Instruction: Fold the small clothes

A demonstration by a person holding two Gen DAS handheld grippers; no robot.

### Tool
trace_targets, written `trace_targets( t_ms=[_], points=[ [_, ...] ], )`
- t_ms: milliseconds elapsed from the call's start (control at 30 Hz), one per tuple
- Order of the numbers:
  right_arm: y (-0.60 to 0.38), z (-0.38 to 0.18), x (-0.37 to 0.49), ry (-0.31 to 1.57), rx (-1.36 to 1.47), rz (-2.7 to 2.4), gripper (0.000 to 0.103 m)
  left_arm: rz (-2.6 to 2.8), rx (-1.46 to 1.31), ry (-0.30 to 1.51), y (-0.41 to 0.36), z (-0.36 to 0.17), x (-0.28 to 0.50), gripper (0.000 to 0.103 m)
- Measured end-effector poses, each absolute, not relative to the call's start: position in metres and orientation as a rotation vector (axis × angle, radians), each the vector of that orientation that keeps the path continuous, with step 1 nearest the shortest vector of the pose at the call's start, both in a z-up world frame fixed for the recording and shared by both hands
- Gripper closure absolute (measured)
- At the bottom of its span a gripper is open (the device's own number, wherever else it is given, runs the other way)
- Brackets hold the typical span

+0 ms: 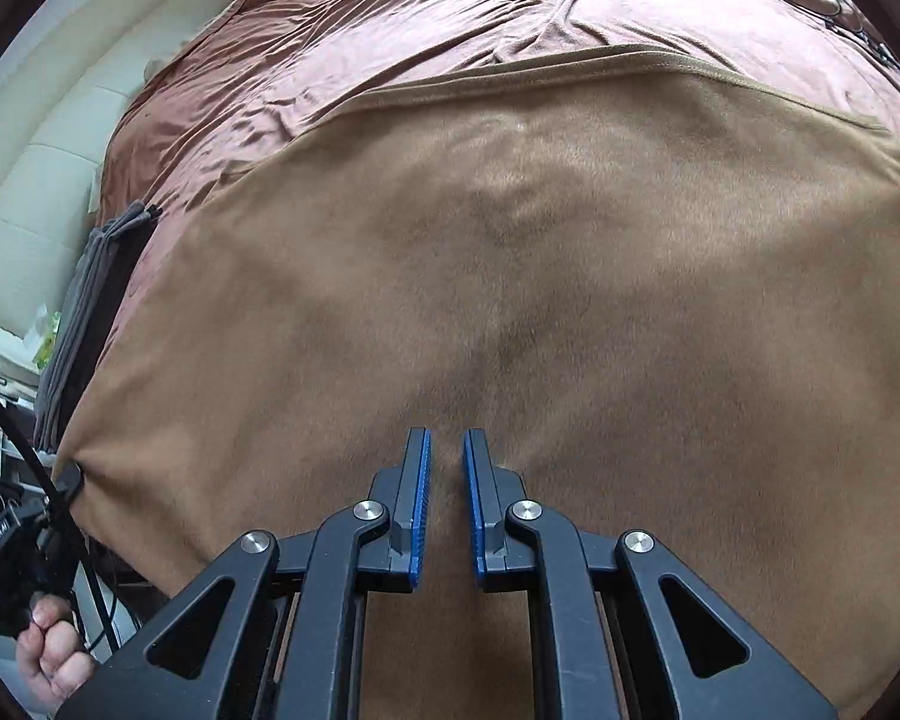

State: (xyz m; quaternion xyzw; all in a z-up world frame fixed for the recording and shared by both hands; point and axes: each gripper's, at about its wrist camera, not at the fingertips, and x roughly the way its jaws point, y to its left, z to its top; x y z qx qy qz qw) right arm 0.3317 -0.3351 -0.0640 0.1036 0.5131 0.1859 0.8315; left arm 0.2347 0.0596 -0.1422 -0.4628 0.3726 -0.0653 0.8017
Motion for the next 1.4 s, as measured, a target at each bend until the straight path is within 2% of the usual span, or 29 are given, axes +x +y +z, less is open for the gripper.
trace_targets(
  t_ms=[600, 733, 1233, 1400],
  points=[
    [-0.349, -0.072, 0.255, 1.062, 0.224, 0.482, 0.095, -0.323, -0.972, 0.712, 0.027, -0.079, 0.261, 0.098],
    [-0.353, -0.073, 0.250, 1.048, 0.226, 0.492, 0.103, -0.358, -0.954, 0.703, 0.016, -0.067, 0.265, 0.098],
    [-0.366, -0.081, 0.244, 1.075, 0.290, 0.539, 0.103, -0.428, -0.914, 0.708, -0.014, -0.045, 0.282, 0.098],
    [-0.384, -0.070, 0.238, 1.021, 0.317, 0.522, 0.103, -0.481, -0.898, 0.711, -0.033, -0.032, 0.291, 0.098]
  ],
)
